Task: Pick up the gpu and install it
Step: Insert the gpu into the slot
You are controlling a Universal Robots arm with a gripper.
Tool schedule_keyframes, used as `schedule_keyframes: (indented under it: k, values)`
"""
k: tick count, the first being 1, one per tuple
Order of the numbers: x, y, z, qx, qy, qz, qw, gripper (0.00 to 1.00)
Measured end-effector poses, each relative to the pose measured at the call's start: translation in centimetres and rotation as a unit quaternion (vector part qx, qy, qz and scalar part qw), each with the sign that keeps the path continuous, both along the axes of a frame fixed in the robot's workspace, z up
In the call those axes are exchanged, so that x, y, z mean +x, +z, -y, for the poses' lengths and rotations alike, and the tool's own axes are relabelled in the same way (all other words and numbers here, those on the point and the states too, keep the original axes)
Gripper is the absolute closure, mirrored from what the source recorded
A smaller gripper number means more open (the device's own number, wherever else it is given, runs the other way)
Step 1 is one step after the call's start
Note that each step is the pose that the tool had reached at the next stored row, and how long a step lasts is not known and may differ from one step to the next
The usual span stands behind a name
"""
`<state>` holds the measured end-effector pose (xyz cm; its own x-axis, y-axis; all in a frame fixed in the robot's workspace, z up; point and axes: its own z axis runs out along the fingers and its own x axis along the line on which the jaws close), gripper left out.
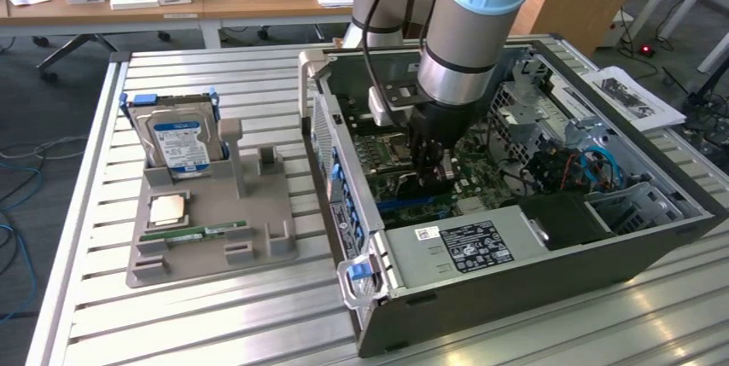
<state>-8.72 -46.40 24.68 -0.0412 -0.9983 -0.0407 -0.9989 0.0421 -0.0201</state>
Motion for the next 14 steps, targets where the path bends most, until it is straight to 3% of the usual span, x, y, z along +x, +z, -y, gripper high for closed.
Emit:
schedule_keyframes:
  k: [14]
  values:
    - [-0.12, -0.13, 0.01, -0.0001, -0.007, 0.0000, 1.0000, 0.73]
